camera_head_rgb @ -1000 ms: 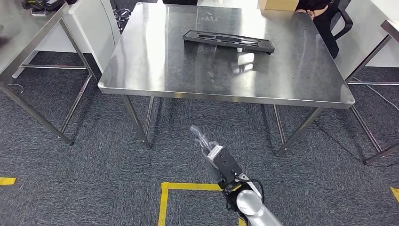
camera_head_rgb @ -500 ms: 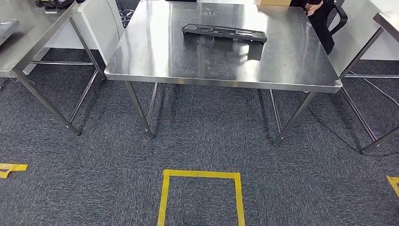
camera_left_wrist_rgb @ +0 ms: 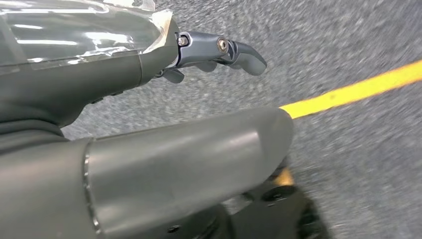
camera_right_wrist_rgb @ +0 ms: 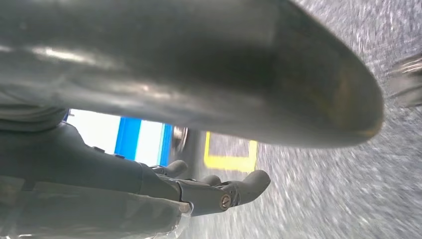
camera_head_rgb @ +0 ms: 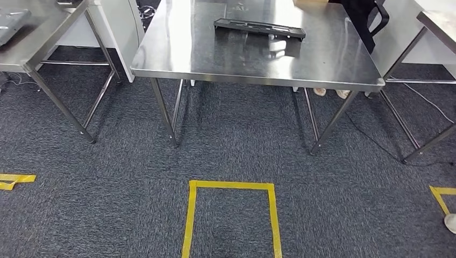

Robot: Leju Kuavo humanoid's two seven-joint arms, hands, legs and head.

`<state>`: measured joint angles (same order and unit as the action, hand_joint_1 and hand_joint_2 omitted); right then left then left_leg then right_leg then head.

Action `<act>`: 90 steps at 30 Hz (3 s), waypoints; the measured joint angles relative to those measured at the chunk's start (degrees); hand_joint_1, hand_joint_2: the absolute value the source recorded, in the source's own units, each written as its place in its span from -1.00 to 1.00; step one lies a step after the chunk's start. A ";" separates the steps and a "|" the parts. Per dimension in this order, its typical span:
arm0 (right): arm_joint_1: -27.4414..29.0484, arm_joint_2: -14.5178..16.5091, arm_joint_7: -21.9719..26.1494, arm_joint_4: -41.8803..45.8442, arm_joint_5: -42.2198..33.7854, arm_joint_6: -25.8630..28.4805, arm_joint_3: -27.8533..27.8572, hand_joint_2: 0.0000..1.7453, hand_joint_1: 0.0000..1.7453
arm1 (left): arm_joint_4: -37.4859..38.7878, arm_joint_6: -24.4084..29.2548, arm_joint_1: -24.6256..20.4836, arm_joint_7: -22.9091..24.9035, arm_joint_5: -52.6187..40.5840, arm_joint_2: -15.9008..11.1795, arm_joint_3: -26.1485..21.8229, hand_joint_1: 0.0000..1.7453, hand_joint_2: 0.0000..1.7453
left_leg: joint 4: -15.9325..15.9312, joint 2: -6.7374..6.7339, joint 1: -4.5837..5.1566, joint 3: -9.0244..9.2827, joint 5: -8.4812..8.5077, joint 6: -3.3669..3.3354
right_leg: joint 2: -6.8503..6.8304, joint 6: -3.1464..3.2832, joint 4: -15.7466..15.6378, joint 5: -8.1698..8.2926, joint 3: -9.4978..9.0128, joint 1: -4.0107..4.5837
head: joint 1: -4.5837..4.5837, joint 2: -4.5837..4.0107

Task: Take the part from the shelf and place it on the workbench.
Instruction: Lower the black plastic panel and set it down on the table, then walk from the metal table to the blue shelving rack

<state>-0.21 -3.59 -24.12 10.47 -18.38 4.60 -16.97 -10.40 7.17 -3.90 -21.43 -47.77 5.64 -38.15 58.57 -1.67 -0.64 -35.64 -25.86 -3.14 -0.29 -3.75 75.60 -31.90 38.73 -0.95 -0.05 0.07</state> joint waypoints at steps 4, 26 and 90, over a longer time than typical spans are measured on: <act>-0.22 0.74 0.06 -0.08 -0.44 0.27 3.19 -1.00 -1.00 | 0.00 -0.01 0.16 -0.02 -0.36 -0.08 0.04 -1.00 -1.00 | 0.29 -2.18 0.21 -2.25 2.66 1.10 | -2.62 -0.33 -13.23 1.32 -12.52 0.43 | 0.05 0.00; -0.34 1.84 5.44 -0.57 0.53 0.34 5.17 -1.00 -1.00 | -0.02 -0.39 0.37 0.55 -1.15 -0.98 1.41 -1.00 -1.00 | -1.35 2.14 -0.77 5.52 -2.73 0.81 | 2.42 2.19 -13.41 -0.72 -7.38 0.85 | -0.15 0.00; -0.63 1.39 11.23 -1.03 6.27 -1.00 0.62 -1.00 -1.00 | 0.48 1.49 3.29 -0.33 3.22 -0.89 -3.05 -1.00 -1.00 | 0.14 -0.04 -0.60 4.72 -3.40 0.40 | 1.11 1.21 -2.06 -1.98 1.67 -0.06 | 0.38 0.00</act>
<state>-0.84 -2.20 -12.88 9.44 -12.11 3.60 -16.35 -9.93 8.66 -0.61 -21.76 -44.55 4.76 -41.19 58.70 -1.71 -1.24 -30.91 -29.26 -2.74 0.82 -2.54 73.54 -33.87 40.40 -1.01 0.33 0.07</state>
